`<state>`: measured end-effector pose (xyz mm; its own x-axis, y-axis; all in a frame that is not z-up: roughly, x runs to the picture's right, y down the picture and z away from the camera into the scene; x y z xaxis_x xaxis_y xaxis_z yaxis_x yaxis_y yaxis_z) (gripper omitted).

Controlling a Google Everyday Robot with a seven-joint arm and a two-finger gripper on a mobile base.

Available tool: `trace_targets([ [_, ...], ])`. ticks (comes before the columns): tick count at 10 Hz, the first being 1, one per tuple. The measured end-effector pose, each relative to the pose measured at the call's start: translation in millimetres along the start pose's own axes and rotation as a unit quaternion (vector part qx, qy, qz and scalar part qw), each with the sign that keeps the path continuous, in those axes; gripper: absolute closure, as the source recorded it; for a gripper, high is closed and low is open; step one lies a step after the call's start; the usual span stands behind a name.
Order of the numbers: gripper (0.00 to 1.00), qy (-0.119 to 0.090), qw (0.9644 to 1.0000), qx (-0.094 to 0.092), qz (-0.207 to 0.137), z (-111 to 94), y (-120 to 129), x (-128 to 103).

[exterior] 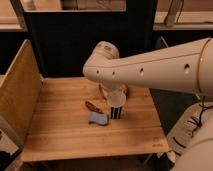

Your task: Place the ceramic cup over the eraser

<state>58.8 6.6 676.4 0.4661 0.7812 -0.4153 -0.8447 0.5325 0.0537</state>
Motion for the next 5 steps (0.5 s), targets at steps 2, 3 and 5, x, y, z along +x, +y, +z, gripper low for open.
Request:
trace_targets([
  [2, 1.00, 0.009, 0.9999, 0.002, 0.005, 9.7, -2.4, 0.7],
  [3, 1.00, 0.018, 0.9998, 0.001, 0.011, 18.4, -5.4, 3.8],
  [5, 1.00, 0.029, 0.9994, -0.004, 0.020, 29.2, -6.1, 6.6],
])
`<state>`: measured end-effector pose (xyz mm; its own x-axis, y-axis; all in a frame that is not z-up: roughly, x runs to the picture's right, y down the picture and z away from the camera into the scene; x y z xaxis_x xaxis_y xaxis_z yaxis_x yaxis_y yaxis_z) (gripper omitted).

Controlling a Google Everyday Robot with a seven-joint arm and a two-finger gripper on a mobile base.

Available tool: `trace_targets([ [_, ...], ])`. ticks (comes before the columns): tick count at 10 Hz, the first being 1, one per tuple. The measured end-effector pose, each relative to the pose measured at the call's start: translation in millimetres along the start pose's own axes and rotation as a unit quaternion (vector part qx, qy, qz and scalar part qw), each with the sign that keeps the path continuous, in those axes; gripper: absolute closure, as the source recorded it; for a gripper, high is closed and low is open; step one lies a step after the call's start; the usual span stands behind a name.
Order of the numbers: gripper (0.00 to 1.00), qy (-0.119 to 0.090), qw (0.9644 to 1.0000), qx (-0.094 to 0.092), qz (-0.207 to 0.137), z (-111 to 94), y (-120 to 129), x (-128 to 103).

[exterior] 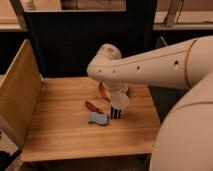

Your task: Place the ceramic cup over the eraser

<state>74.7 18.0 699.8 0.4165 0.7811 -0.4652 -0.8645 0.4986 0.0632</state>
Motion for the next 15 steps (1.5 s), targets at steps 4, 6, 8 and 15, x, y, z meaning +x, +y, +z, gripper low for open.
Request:
trace_targets([
  [4, 1.00, 0.011, 0.9996, -0.026, 0.006, 16.2, 10.6, -0.1],
  [6, 1.00, 0.015, 0.9990, -0.042, 0.005, 23.1, 19.0, -0.1],
  [8, 1.00, 0.013, 0.9979, -0.063, 0.004, 31.6, 27.5, -1.1],
  [15, 0.70, 0.013, 0.9973, -0.072, 0.007, 37.5, 29.3, -1.2],
])
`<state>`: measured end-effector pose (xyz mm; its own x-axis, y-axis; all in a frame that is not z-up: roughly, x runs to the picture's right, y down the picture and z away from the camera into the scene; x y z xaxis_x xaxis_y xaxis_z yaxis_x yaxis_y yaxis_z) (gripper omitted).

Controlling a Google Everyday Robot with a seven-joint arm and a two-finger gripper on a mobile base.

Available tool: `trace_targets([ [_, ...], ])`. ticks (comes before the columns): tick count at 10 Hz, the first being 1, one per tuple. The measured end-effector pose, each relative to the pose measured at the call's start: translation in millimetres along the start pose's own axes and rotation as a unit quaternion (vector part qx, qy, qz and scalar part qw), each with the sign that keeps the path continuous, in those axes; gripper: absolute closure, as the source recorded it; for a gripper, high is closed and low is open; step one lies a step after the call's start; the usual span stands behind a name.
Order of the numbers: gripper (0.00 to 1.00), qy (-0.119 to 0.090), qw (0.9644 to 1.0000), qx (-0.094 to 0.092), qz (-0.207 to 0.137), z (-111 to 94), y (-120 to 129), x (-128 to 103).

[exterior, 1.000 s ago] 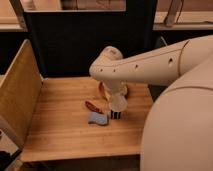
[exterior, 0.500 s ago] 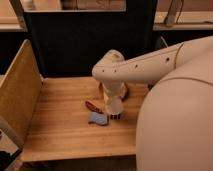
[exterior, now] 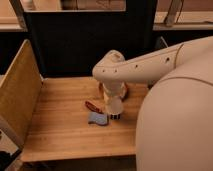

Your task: Place the ceramic cup over the eraser

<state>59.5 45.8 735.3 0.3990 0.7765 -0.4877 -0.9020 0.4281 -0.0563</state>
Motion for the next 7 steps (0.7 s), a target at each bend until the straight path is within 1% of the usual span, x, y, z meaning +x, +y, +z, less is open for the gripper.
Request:
trace_targets([
  [2, 0.53, 0.000, 1.0000, 0.000, 0.000, 0.0, -0.2, 0.1],
  [4, 0.30, 0.000, 1.0000, 0.000, 0.000, 0.1, -0.2, 0.1],
  [5, 0.24, 0.000, 1.0000, 0.000, 0.000, 0.1, -0.3, 0.1],
  [6, 0.20, 0.000, 1.0000, 0.000, 0.000, 0.1, -0.2, 0.1],
  [7, 0.20, 0.000, 1.0000, 0.000, 0.000, 0.1, -0.2, 0.1],
])
